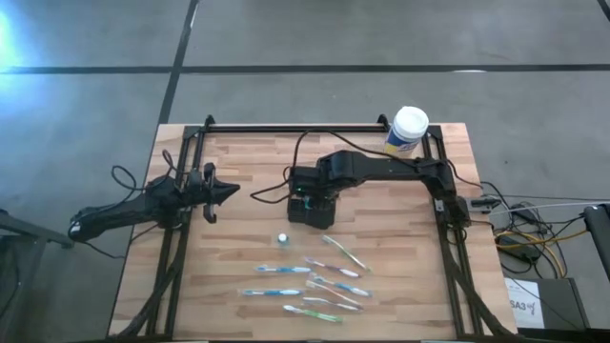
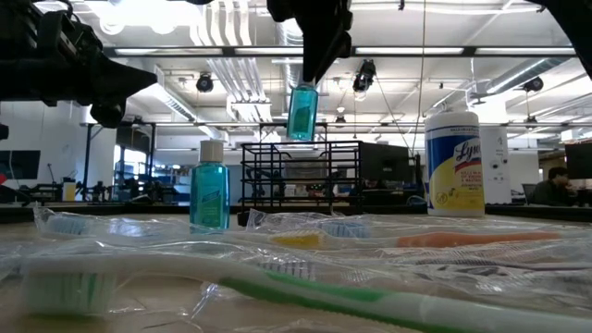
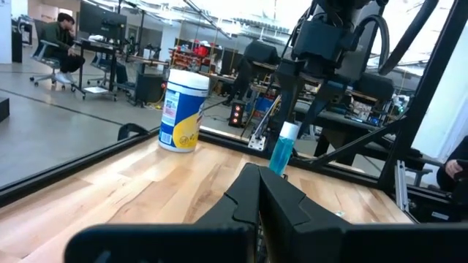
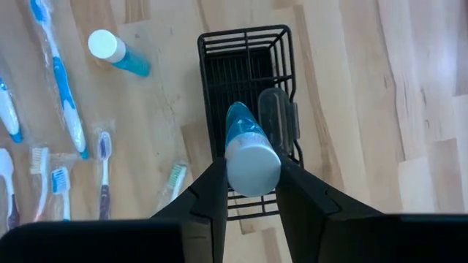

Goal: Pick & Place toothbrushing station
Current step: Put the bottom mouthwash into the wire organizer

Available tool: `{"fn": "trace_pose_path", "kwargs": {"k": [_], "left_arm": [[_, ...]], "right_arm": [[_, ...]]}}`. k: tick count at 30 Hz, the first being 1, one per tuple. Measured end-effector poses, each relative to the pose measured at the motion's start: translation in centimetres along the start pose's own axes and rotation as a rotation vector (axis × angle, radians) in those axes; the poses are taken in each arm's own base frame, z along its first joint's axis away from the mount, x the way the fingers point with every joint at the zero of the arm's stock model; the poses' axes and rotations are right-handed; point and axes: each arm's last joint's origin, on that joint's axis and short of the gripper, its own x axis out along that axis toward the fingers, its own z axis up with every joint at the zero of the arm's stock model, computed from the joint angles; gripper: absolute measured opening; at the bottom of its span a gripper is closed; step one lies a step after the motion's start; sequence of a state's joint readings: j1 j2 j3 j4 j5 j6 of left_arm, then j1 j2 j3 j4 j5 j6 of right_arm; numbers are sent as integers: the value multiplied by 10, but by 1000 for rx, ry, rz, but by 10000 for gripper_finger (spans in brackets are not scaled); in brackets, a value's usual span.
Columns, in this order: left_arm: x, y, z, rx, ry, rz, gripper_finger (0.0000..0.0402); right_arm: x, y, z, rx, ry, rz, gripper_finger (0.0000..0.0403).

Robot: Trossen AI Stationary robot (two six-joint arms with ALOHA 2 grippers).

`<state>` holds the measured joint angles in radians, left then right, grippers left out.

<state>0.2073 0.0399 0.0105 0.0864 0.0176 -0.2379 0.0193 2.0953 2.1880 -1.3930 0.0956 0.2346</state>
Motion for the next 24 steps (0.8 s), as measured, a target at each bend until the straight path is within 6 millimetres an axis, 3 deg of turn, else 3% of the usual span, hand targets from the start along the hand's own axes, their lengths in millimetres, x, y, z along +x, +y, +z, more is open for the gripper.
{"fn": "trace_pose_path", "kwargs": {"k": [7,18,24], "left_arm": [[0,0,0,0,3,1,7],[0,1,-2,-2,25,6,7],[0,1,-2,-2,26,6,7]], "right_arm": [[2,1,0,1,5,16,87],[42,7,5,-19,110,-5,88],[52,8,6,-24,133,-10,88]]}}
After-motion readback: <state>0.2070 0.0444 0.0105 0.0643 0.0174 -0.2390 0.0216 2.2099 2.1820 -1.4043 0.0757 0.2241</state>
